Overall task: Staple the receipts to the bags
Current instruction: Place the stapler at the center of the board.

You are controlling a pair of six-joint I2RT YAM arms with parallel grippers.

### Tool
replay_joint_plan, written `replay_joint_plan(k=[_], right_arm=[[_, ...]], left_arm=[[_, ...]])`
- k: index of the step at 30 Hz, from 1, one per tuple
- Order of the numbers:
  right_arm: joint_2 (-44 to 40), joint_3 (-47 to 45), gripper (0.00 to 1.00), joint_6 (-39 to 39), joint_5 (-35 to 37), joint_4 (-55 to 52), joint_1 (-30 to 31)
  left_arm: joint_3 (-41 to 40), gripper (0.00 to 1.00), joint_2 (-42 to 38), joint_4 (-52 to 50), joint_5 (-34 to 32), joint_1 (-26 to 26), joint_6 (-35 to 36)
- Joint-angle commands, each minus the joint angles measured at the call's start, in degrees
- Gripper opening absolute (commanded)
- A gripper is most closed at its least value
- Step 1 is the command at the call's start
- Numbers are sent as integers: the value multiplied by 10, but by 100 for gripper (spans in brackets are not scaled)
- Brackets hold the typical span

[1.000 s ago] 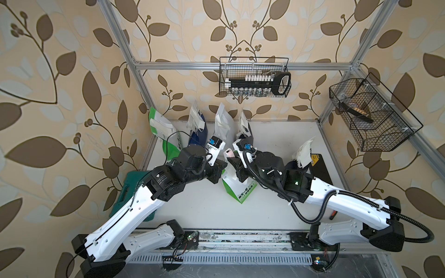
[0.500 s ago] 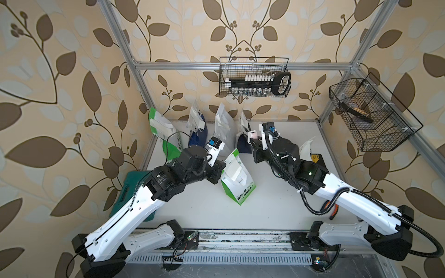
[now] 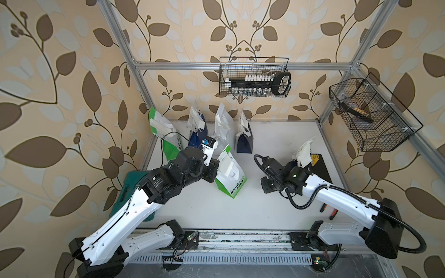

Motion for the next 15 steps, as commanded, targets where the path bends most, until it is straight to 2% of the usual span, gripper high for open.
replay_joint_plan(k=[1, 12, 15], right_arm=[[29, -15, 0, 35, -48, -27, -18], [89, -39, 0, 38, -51, 11, -41], [88, -45, 17, 37, -53, 15, -55]], left_arm=[[-1, 0, -13, 16, 4, -5, 14], [4, 0, -14, 15, 12, -5, 20], [4, 0, -13, 15, 14, -5, 20]])
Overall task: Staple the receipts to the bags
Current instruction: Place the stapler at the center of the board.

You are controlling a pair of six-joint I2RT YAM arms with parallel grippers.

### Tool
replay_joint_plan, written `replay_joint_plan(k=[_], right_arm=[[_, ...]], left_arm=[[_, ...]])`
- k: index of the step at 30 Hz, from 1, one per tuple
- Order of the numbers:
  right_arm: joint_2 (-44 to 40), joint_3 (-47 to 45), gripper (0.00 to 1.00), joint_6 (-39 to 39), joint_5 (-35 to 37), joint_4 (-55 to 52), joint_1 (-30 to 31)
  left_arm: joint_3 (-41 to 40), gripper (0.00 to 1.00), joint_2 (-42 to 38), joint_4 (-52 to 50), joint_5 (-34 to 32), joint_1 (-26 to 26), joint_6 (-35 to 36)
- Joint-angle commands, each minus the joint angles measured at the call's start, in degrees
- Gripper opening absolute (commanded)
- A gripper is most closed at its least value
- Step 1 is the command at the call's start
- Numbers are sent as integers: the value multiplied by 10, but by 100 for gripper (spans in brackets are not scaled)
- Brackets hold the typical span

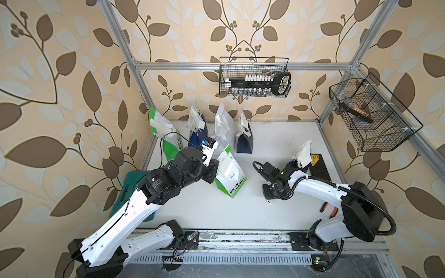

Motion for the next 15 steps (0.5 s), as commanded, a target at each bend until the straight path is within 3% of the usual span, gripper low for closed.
replay_joint_plan(k=[1, 3, 9, 15], right_arm=[[2, -13, 23, 8, -7, 7, -13], [-1, -17, 32, 8, -10, 13, -13], [-8, -27, 38, 12, -21, 33, -14], [-87, -6, 57, -2, 18, 29, -14]], left_arm=[[4, 0, -7, 16, 11, -5, 7], [5, 0, -5, 16, 15, -5, 7], [12, 0, 3, 17, 22, -5, 6], [27, 0, 21, 19, 23, -5, 5]])
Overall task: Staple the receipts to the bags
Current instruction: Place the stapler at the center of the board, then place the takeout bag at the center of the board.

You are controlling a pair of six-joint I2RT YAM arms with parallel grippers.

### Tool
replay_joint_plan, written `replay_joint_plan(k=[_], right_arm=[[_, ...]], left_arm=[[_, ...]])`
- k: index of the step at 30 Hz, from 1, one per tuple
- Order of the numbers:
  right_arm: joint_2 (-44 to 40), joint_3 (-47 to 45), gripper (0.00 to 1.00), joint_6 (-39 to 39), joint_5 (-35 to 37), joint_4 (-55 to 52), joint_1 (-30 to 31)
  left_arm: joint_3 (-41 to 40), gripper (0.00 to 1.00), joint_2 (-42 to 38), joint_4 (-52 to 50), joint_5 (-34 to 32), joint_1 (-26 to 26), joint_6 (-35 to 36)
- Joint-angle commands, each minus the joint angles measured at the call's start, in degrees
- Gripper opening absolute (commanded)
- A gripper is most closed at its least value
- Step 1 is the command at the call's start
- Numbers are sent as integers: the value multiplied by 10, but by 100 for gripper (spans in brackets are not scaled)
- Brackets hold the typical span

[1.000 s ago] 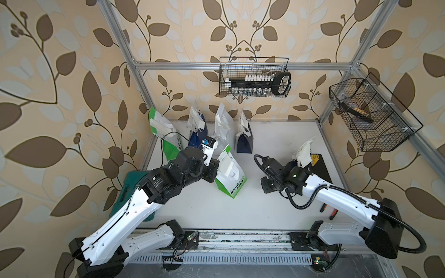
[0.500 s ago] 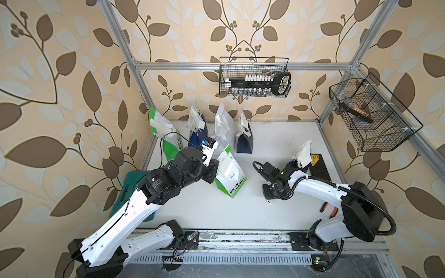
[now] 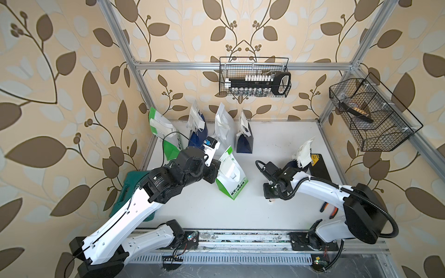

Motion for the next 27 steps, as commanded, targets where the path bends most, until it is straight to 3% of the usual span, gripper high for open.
replay_joint_plan(k=[1, 5, 14, 27], right_arm=[[-65, 22, 57, -10, 42, -9, -1], [-170, 38, 57, -23, 100, -14, -1], [-342, 54, 58, -44, 201, -44, -1], [-494, 63, 59, -71, 271, -125, -1]], left_arm=[[27, 0, 13, 22, 6, -5, 5], [49, 0, 54, 41, 9, -5, -5], [169, 0, 226, 77, 21, -18, -25], [399, 0, 504, 116, -104, -45, -33]])
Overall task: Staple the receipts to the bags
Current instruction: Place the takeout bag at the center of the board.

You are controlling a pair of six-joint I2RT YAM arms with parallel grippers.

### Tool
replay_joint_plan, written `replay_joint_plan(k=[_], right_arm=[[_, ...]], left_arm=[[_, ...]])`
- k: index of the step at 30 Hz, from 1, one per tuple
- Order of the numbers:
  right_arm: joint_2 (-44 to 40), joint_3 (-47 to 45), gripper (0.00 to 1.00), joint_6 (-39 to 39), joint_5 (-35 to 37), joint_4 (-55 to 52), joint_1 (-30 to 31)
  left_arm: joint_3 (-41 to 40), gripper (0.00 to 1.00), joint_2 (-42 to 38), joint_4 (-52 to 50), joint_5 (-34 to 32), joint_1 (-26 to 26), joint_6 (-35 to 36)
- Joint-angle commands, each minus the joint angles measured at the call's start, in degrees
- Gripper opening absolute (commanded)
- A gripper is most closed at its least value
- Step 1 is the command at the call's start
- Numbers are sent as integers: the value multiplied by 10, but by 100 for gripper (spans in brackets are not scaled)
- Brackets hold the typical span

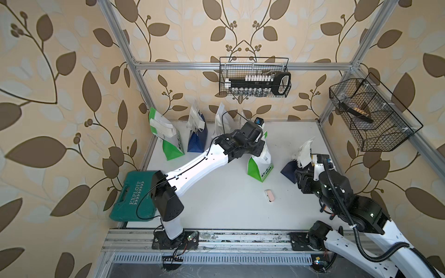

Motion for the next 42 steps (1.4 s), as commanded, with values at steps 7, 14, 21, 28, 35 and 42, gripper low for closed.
replay_joint_plan(k=[7, 14, 21, 28, 35, 42], right_arm=[[-44, 24, 60, -26, 41, -53, -1], [-66, 16, 61, -27, 54, -64, -1], [-75, 10, 64, -33, 66, -65, -1], [-76, 2, 65, -32, 71, -57, -1], [-81, 1, 67, -26, 69, -61, -1], [-81, 2, 68, -23, 69, -63, -1]], left_arm=[[332, 0, 205, -74, -46, 9, 12], [468, 0, 317, -83, -5, 49, -18], [442, 55, 319, -52, 30, 53, -32], [425, 73, 298, -19, 79, 39, -20], [416, 75, 285, -12, 91, 37, -36], [419, 88, 272, -11, 104, 36, -41]])
